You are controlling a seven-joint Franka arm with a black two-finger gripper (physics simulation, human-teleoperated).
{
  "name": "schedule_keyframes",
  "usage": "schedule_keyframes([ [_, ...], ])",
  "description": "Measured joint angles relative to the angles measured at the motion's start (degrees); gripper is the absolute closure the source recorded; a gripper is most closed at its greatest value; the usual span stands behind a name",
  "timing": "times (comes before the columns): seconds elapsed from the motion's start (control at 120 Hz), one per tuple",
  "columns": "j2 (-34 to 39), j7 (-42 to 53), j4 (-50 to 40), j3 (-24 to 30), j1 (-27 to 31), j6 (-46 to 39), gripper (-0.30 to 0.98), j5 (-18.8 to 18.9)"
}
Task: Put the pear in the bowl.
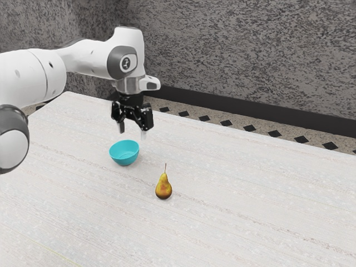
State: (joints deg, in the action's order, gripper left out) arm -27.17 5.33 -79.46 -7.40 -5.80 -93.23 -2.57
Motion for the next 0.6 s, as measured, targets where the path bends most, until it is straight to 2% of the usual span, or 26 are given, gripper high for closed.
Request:
schedule_keyframes([
  [0.117, -3.0, 0.1, -0.1, 0.3, 0.0, -0.3, 0.00, -1.4],
  [0.35, -3.4, -1.1, -0.2, 4.5, -0.1, 1.0, 0.00, -3.8],
  [0.6, -5.4, -5.0, -0.4, 7.7, -0.3, 4.9, 0.00, -4.5],
])
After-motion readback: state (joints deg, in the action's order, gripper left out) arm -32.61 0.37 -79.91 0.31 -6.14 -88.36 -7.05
